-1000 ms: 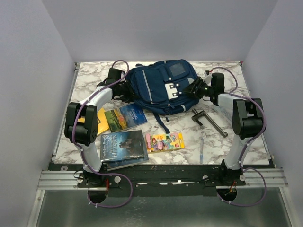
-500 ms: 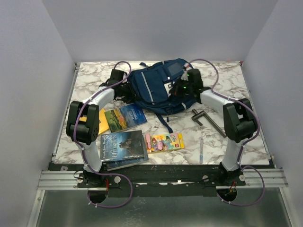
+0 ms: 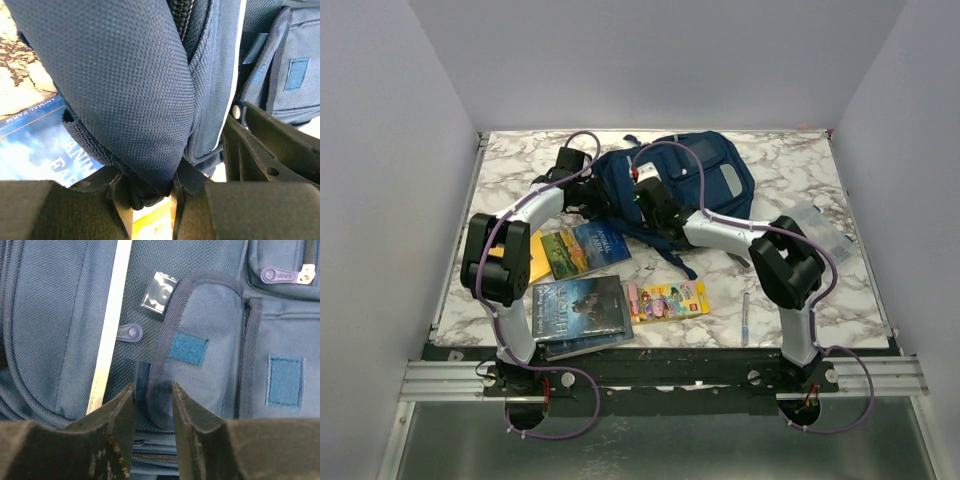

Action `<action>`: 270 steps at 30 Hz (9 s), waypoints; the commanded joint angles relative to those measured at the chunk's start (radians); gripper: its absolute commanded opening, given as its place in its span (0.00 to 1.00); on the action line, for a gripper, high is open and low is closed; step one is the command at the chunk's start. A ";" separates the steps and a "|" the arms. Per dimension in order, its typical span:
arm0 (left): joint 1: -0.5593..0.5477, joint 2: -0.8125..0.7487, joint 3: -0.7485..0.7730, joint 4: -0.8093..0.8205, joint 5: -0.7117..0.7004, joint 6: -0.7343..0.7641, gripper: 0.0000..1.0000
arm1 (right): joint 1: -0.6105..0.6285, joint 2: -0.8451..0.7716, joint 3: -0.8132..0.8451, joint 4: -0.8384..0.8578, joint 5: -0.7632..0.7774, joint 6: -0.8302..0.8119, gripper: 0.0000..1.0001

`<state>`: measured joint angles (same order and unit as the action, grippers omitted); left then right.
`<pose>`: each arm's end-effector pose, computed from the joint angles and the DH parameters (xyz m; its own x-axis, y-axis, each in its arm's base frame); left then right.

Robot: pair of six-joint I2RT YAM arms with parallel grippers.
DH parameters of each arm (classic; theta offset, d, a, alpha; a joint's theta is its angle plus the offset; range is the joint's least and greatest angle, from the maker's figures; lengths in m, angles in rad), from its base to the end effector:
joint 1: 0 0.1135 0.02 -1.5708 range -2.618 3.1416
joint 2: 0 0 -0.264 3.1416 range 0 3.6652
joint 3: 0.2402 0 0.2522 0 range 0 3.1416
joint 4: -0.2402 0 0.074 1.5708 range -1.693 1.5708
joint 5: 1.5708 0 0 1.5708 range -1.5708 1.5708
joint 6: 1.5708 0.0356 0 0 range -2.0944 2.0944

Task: Pack the student bag
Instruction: Adjust the student bag at the center of the board, then pick up the stationery from the center of the board, then place the stationery in the student bag.

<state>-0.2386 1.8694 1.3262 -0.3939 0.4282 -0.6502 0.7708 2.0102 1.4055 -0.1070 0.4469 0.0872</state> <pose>0.3865 -0.1092 0.2048 -0.8980 -0.3483 -0.2688 -0.1127 0.7726 -0.6248 0.3323 0.3013 0.1932 -0.5010 -0.3771 -0.7790 -0.3512 0.9112 -0.2152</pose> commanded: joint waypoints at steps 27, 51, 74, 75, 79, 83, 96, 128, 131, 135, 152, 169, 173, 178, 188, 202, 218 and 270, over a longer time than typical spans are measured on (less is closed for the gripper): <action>-0.136 -0.203 0.131 0.139 0.200 -0.177 0.73 | -0.285 -0.255 -0.168 0.008 -0.836 0.345 0.66; -0.223 0.194 0.388 -0.091 0.198 -0.001 0.67 | -0.243 -0.682 -0.469 -0.891 -0.199 0.691 0.57; -0.244 0.070 0.325 -0.072 0.247 0.014 0.76 | -0.217 -0.582 -0.678 -0.708 -0.183 0.841 0.37; -0.248 0.052 0.323 -0.071 0.247 0.016 0.78 | -0.217 -0.582 -0.702 -0.691 -0.192 0.850 0.37; -0.266 -0.030 0.317 -0.070 0.226 0.043 0.83 | -0.217 -0.586 -0.747 -0.657 -0.183 0.872 0.31; -0.290 -0.113 0.298 -0.065 0.196 0.068 0.85 | -0.217 -0.634 -0.748 -0.670 -0.150 0.883 0.17; -0.441 -0.354 0.159 0.112 0.081 0.163 0.89 | -0.220 -1.035 -0.579 -0.452 -0.323 0.865 0.01; -0.629 -0.579 -0.052 0.288 -0.214 0.322 0.61 | -0.245 -1.156 -0.418 -0.166 -0.238 1.229 0.01; -0.630 -0.588 -0.070 0.315 -0.196 0.313 0.58 | -0.246 -1.163 -0.433 -0.146 -0.234 1.252 0.01; -0.630 -0.590 -0.082 0.335 -0.180 0.293 0.45 | -0.245 -1.163 -0.449 -0.121 -0.241 1.277 0.01; -0.630 -0.622 -0.119 0.372 -0.220 0.281 0.19 | -0.245 -1.168 -0.528 -0.043 -0.280 1.362 0.01; -0.630 -0.592 -0.114 0.379 -0.171 0.261 0.36 | -0.245 -1.177 -0.548 0.001 -0.266 1.385 0.01; -0.630 -0.591 -0.114 0.379 -0.180 0.261 0.27 | -0.246 -1.173 -0.551 0.005 -0.277 1.391 0.01; -0.629 -0.595 -0.116 0.376 -0.205 0.267 0.15 | -0.246 -1.183 -0.560 -0.011 -0.286 1.366 0.06; -0.628 -0.572 -0.028 0.211 -0.444 0.305 0.00 | -0.245 -1.252 -0.552 -0.325 -0.183 1.040 0.76; -0.539 -0.528 0.018 0.070 -0.547 0.287 0.00 | -0.247 -1.155 -0.456 -0.545 -0.126 0.596 0.94; -0.314 -0.653 -0.171 0.002 -0.346 0.137 0.00 | -0.152 -0.619 -0.372 -0.441 -0.210 0.403 0.90; -0.082 -0.633 -0.213 -0.017 -0.129 0.115 0.00 | -0.173 -0.223 0.082 -0.424 -0.144 0.123 0.67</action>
<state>-0.3279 1.2388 1.1198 -0.4282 0.2661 -0.5274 0.6319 1.8969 1.5425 -0.6170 0.3908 0.2153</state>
